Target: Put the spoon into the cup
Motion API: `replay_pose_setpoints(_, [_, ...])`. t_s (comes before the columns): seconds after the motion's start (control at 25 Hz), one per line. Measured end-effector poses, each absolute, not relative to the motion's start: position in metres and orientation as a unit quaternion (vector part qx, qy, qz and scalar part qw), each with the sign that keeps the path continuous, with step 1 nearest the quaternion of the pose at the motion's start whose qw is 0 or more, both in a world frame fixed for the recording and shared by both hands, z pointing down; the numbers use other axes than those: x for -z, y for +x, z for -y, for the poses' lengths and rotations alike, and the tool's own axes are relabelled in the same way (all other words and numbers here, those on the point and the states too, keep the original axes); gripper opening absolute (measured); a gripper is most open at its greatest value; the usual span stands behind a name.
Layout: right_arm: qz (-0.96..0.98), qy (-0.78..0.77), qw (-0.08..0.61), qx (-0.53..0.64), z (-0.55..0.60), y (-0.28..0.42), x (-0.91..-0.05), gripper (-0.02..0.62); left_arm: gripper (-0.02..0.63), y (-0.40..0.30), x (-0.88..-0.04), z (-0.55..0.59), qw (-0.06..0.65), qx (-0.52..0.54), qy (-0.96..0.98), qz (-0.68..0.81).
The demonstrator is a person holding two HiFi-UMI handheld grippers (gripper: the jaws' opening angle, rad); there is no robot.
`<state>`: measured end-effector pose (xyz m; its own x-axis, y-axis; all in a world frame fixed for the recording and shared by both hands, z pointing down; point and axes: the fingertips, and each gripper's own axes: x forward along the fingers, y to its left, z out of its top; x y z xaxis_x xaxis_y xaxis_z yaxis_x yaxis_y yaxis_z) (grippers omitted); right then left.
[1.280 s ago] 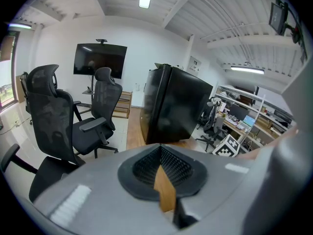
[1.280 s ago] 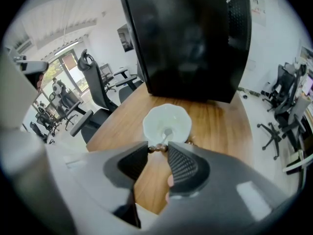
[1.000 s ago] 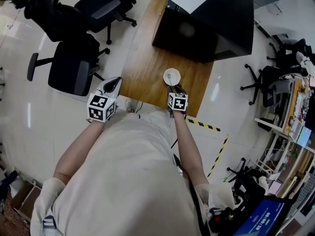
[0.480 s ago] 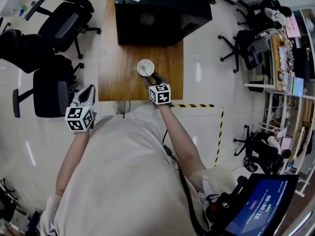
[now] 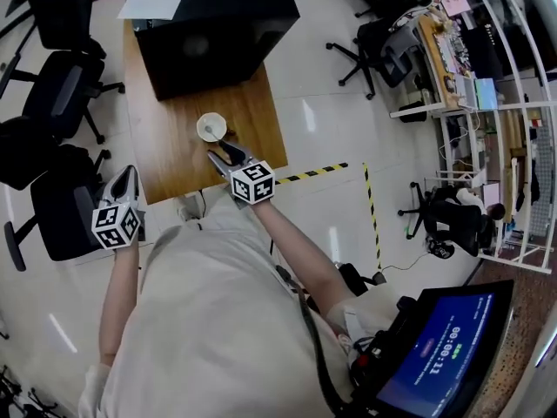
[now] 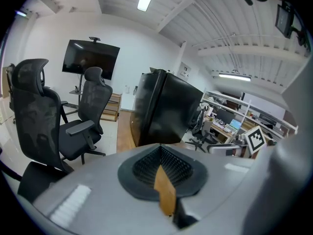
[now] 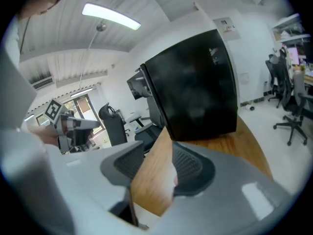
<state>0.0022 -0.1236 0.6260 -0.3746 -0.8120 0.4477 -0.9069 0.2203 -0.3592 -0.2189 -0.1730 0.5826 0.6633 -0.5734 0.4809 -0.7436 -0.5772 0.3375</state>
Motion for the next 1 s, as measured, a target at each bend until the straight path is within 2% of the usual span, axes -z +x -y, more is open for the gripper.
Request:
replay_pose_setpoints(0.28, [0.769,0.567,0.037,-0.294,0.109,0.01,-0.599,0.17,0.0,-0.202,-0.612,0.164,0.277,-0.176,0.876,0.352])
replay_pose_setpoints(0.76, [0.793,0.541,-0.008,-0.281,0.068,0.054,-0.573,0.164,0.0,-0.18,-0.591,0.114,0.273,-0.174,0.853,0.409])
replay_pose_setpoints(1.0, [0.783,0.555,-0.018,-0.28,0.014,0.109,-0.57,0.15,0.0,-0.138,-0.575,0.056,0.278,-0.166,0.852,0.412])
